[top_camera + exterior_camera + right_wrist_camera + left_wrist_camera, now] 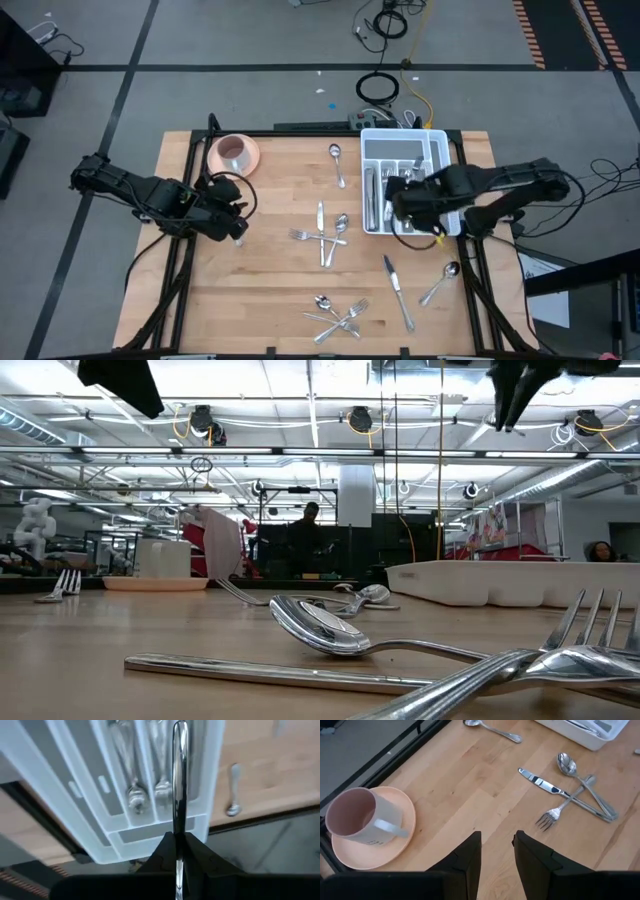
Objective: Sort silverware
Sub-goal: Put the silver fork into the white cutlery tray
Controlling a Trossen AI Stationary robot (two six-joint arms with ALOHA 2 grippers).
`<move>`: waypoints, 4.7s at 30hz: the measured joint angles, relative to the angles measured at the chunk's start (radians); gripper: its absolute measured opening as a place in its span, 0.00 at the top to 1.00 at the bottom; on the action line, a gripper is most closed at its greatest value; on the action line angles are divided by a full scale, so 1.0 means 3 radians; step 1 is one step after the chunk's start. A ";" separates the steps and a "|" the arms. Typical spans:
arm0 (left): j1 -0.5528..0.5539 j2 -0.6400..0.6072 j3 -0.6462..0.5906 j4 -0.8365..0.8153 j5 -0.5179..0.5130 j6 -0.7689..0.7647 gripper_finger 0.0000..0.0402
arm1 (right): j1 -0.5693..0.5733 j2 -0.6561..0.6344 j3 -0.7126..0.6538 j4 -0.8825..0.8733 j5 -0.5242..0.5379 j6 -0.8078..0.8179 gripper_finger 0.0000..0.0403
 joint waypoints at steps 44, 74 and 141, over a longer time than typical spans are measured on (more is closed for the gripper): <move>0.0041 0.0005 0.0001 -0.0038 -0.0483 -0.0168 0.70 | -0.1595 0.0490 -0.2158 0.3029 -0.1139 -0.2199 1.00; 0.0222 0.0006 0.0001 -0.0065 -0.0328 -0.0079 0.70 | -0.1749 0.0373 -0.2160 0.3051 -0.1271 -0.1586 0.76; 0.1267 0.2488 0.0081 0.2413 0.2688 0.2936 0.70 | 0.0050 -0.1195 -0.0264 0.0071 -0.1026 0.5087 0.75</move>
